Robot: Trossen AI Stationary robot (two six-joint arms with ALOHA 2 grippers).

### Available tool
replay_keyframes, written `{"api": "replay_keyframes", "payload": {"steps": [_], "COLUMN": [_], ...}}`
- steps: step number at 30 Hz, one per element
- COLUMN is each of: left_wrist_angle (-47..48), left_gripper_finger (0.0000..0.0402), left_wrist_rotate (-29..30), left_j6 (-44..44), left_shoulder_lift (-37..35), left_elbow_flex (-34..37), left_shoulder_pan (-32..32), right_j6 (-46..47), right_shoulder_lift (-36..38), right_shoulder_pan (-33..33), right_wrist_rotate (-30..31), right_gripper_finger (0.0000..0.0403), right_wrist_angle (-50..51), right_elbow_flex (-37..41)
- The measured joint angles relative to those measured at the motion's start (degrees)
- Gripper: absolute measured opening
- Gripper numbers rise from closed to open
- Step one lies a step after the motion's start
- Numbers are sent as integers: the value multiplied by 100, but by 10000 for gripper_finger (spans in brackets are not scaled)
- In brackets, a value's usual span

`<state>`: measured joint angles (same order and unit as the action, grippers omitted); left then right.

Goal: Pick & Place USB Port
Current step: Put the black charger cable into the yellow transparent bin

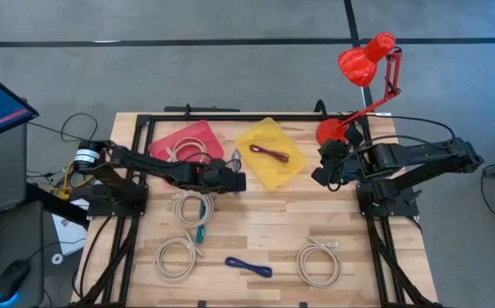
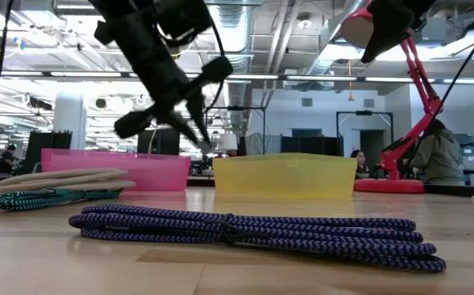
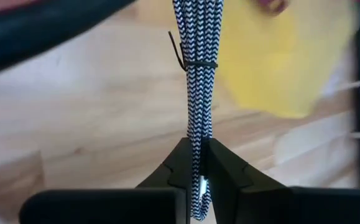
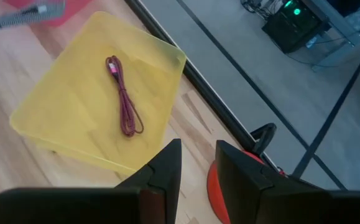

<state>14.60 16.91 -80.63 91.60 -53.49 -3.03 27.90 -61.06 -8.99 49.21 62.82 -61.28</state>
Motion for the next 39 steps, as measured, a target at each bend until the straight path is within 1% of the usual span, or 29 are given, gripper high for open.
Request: {"api": "replay_keyframes", "payload": {"steps": [11,14,18,20,23,26,29,33,39], "left_wrist_angle": [-131,-378,-1013,-1359,-1769,-1813,-1906,-2412,-2457], "left_gripper_finger": [26,26,26,26,26,26,26,26,26], "left_wrist_rotate": [744,824,833,651,191,-118,-301,-570,-1104], "left_j6": [818,1159,1685,1928,2078,2084,2059,2045,2238], "left_shoulder_lift": [-1204,-1433,-1556,-1550,-1469,-1347,-1178,-778,93], "left_elbow_flex": [-9,-9,-11,-11,-22,-17,-17,-57,-701], "left_shoulder_pan": [-4,50,242,386,663,910,1066,1206,1393], "right_j6": [0,2,2,5,8,18,20,21,160], "right_shoulder_lift": [0,1,1,2,2,1,2,0,0], "right_shoulder_pan": [258,333,435,479,547,588,623,623,623], "right_wrist_rotate": [-4,-4,-4,-4,-6,-10,-26,-27,-26], "right_gripper_finger": [91,91,91,91,91,91,91,91,91], "right_wrist_angle": [-2,-4,-23,-28,-51,-102,-191,-217,-201], "right_elbow_flex": [0,0,0,-2,0,0,0,-1,0]}}
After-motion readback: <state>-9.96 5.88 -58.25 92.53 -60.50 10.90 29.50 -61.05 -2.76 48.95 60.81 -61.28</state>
